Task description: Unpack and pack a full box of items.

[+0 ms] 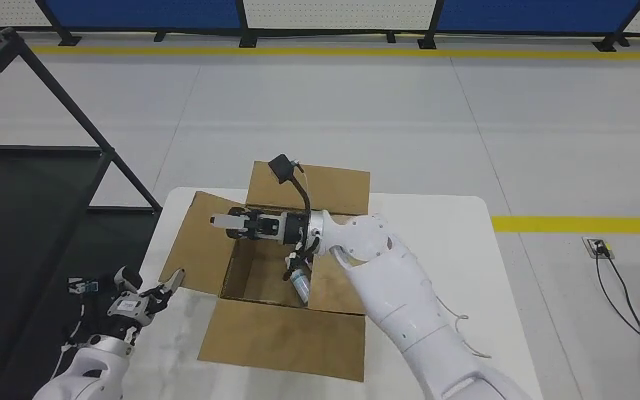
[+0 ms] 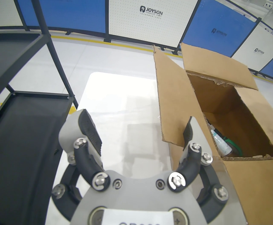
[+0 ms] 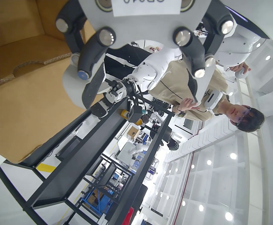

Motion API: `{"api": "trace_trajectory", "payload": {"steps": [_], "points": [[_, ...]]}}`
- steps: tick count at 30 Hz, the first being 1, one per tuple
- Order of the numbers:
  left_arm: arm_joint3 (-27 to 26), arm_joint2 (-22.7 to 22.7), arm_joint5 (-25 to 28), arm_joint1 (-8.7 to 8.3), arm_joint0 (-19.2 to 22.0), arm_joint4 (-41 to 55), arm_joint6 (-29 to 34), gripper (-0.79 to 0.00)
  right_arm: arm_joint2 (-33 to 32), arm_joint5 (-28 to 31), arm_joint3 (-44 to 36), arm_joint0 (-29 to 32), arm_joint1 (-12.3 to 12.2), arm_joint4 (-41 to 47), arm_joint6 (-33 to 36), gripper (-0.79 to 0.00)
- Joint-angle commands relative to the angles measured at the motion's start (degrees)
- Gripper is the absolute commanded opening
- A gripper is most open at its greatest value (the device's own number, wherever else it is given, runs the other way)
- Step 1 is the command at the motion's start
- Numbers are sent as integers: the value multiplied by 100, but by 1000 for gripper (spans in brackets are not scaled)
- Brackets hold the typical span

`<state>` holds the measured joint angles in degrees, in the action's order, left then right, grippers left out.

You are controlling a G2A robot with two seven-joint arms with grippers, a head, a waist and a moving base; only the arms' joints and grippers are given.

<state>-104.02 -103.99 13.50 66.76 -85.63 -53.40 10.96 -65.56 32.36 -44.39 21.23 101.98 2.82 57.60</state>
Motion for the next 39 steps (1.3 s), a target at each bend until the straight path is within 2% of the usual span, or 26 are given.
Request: {"api": "trace_trajectory", "payload": {"steps": [1,7,15,20,23,27,30,35,39], "points": [[-104,-30,8,-2,-56,3,-33,0,-121,-137,-358,188,-82,5,162,0],[-361,-145,-35,-6,-170,29,-114,0,-360,-438,-1162,641,-260,-4,394,0],[-730,-284,-103,-8,-298,-19,-255,0,-484,-585,-1670,957,-402,85,501,0],[-1182,-426,-226,-1,-420,-82,-439,0,-548,-606,-1937,1128,-484,89,496,0],[-1548,-511,-245,-4,-461,-20,-328,0,-649,-544,-2148,1292,-544,93,396,0],[-1993,-530,-309,-18,-392,152,143,0,-869,-346,-2518,1599,-635,215,326,0],[-2294,-350,-296,-38,-227,94,548,0,-1104,-171,-2930,1940,-727,363,390,0],[-2445,279,-367,-74,315,270,1649,0,-1580,-23,-3731,2649,-898,616,543,0],[-2316,956,-645,-90,914,308,2678,0,-1911,151,-4336,3296,-1015,870,593,0]]}}
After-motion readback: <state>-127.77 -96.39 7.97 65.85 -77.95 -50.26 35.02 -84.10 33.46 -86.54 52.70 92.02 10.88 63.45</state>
